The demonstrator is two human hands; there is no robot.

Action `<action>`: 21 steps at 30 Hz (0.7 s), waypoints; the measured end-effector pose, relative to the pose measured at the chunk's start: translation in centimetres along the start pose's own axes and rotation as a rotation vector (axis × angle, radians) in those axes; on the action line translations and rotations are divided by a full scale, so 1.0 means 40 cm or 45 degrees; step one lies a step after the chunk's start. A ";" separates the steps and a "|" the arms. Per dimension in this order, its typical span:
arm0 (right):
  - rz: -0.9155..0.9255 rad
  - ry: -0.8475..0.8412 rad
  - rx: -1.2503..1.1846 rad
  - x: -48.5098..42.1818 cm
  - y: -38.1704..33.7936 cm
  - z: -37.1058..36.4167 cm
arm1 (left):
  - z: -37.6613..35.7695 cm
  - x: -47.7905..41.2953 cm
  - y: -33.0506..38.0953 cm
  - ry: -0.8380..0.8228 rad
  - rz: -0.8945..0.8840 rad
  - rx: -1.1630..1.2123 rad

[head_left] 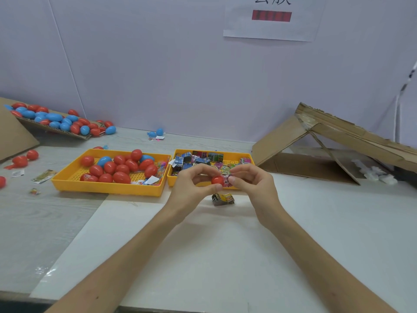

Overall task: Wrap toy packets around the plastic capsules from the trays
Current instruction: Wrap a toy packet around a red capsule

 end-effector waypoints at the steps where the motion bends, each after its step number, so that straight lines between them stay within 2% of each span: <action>1: 0.004 0.000 0.000 0.000 -0.001 0.000 | 0.000 0.000 0.000 0.002 -0.001 0.001; 21: -0.077 -0.047 -0.189 0.002 -0.005 -0.006 | 0.002 -0.003 -0.001 0.035 0.000 -0.033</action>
Point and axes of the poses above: each hand's wrist, its own x-axis away from the middle knuckle, its own z-axis out of the back of the hand, y = z × x, the point moved 3 cm from there along -x, towards the middle knuckle, and after that the axes turned 15 degrees about -y, right-handed, at the moved point
